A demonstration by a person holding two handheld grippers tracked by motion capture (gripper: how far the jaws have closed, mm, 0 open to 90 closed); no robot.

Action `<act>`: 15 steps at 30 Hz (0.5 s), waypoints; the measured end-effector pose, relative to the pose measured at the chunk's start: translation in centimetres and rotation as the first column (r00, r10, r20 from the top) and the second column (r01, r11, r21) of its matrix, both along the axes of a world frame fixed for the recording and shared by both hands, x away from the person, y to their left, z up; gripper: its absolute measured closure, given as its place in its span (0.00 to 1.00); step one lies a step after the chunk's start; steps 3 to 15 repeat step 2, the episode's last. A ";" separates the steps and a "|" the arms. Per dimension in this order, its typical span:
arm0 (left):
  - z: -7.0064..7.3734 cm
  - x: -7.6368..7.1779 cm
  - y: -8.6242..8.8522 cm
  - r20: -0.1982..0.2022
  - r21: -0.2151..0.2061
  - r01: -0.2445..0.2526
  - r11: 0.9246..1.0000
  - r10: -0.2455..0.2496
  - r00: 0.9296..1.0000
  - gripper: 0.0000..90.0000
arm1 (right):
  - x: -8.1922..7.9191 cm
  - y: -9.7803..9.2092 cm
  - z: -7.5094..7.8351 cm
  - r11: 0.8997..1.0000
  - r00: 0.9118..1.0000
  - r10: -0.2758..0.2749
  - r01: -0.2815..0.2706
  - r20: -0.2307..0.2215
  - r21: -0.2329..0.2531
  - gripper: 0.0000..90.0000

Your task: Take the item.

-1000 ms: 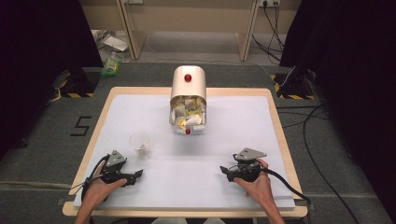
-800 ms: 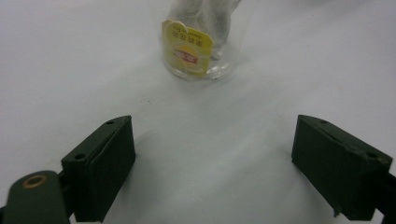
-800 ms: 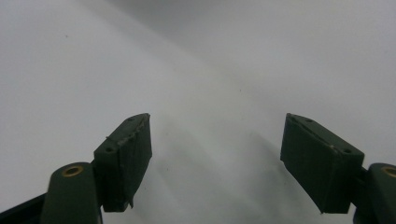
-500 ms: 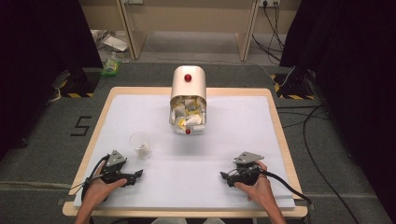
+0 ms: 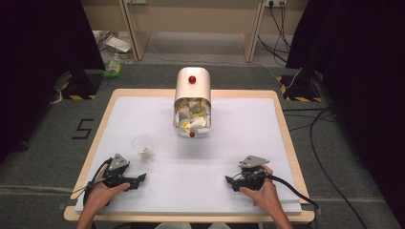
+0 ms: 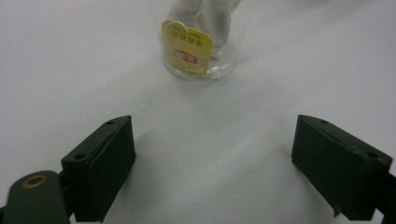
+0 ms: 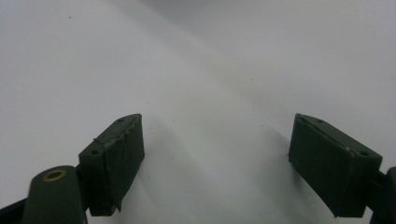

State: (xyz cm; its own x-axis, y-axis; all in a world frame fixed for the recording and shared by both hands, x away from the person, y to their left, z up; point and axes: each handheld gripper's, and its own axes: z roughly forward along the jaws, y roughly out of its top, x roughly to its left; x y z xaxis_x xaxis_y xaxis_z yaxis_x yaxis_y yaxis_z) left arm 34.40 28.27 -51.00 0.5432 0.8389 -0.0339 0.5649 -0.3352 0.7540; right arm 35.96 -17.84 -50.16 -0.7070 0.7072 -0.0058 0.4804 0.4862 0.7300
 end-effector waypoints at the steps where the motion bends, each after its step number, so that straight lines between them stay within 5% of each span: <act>1: 0.0 0.0 0.0 0.000 0.000 0.000 1.000 0.000 1.000 0.14 | 0.0 0.0 0.0 1.000 1.000 0.000 0.000 0.000 0.000 0.21; 15: 0.0 0.0 0.0 0.000 0.000 0.000 1.000 0.000 1.000 0.14 | 0.0 0.0 0.0 1.000 1.000 0.001 -0.001 0.000 0.000 0.21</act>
